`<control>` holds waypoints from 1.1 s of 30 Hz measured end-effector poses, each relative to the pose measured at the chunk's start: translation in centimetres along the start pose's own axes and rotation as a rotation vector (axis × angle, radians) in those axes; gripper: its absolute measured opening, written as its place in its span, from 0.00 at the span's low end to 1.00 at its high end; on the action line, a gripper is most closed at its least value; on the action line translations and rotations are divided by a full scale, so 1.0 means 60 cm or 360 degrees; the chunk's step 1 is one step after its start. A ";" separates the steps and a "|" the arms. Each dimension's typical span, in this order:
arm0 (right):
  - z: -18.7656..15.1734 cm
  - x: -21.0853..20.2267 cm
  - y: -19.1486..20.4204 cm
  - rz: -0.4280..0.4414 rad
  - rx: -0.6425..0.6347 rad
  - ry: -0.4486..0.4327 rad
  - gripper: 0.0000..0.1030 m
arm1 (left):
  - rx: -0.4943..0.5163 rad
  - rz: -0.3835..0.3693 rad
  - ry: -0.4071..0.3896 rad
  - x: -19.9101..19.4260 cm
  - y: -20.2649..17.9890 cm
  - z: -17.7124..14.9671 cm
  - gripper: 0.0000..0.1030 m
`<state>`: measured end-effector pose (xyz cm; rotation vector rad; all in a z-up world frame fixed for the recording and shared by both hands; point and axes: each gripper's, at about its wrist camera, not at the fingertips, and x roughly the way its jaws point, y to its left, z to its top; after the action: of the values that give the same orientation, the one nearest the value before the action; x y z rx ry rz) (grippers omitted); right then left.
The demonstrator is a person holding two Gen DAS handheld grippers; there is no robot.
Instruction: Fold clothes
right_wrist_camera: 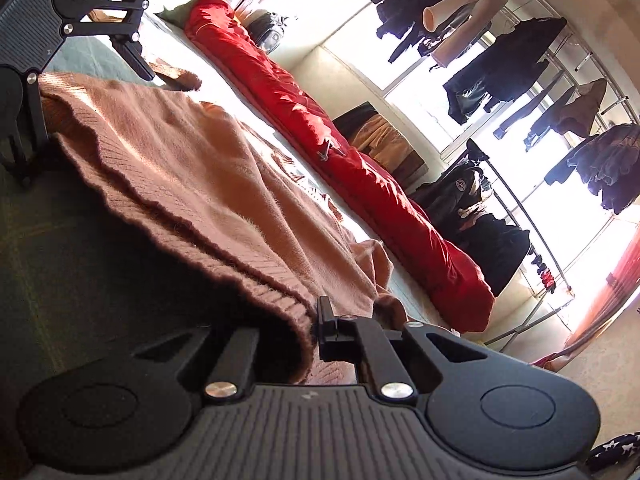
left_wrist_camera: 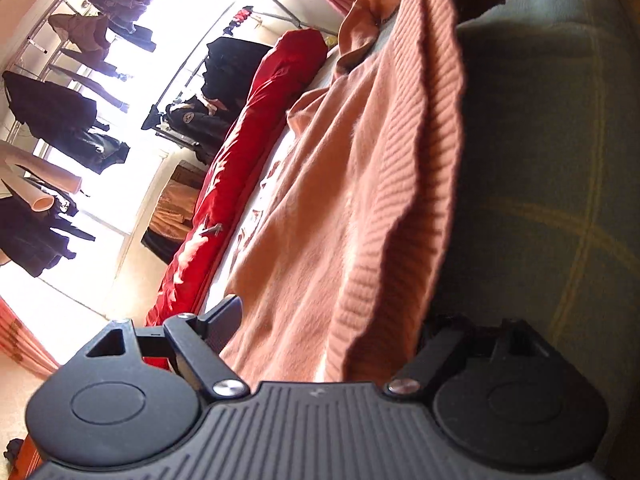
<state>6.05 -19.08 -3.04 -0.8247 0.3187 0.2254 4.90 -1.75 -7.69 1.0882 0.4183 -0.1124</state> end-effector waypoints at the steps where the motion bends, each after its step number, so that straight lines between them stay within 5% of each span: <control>1: -0.002 0.001 0.000 0.0002 0.0002 -0.0001 0.09 | -0.0005 0.0035 0.0036 0.001 0.003 -0.009 0.81; 4: -0.006 0.007 0.005 0.0017 -0.0012 0.0011 0.09 | -0.0041 0.0065 0.0098 0.000 0.011 -0.027 0.76; 6: -0.010 0.013 0.009 0.0033 -0.0023 0.0020 0.09 | -0.0038 0.0022 0.0090 -0.004 0.011 -0.029 0.62; 8: -0.016 0.019 0.017 0.0043 -0.0046 0.0039 0.15 | 0.0002 -0.0023 0.0086 -0.008 0.004 -0.029 0.36; 10: -0.025 0.028 0.027 0.0068 -0.0087 0.0073 0.24 | -0.0003 -0.0063 0.0087 -0.013 0.000 -0.031 0.25; 14: -0.053 0.049 0.056 0.0087 -0.0255 0.0173 0.26 | -0.0018 -0.0095 0.0070 -0.018 0.000 -0.038 0.08; 16: -0.060 0.049 0.061 0.0095 -0.0298 0.0183 0.08 | -0.0034 -0.0096 0.0056 -0.022 0.007 -0.040 0.06; 27: 0.000 -0.035 -0.013 0.0297 -0.0195 0.0089 0.07 | 0.0069 0.0036 0.0013 -0.095 0.090 -0.047 0.05; 33: 0.006 -0.052 -0.011 0.0472 -0.0172 0.0151 0.07 | 0.0075 -0.0124 0.0069 -0.092 0.074 -0.073 0.05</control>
<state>3.43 -19.47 -1.20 -0.8949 0.5219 0.4847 -0.08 3.51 -3.58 1.1224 0.4996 -0.1686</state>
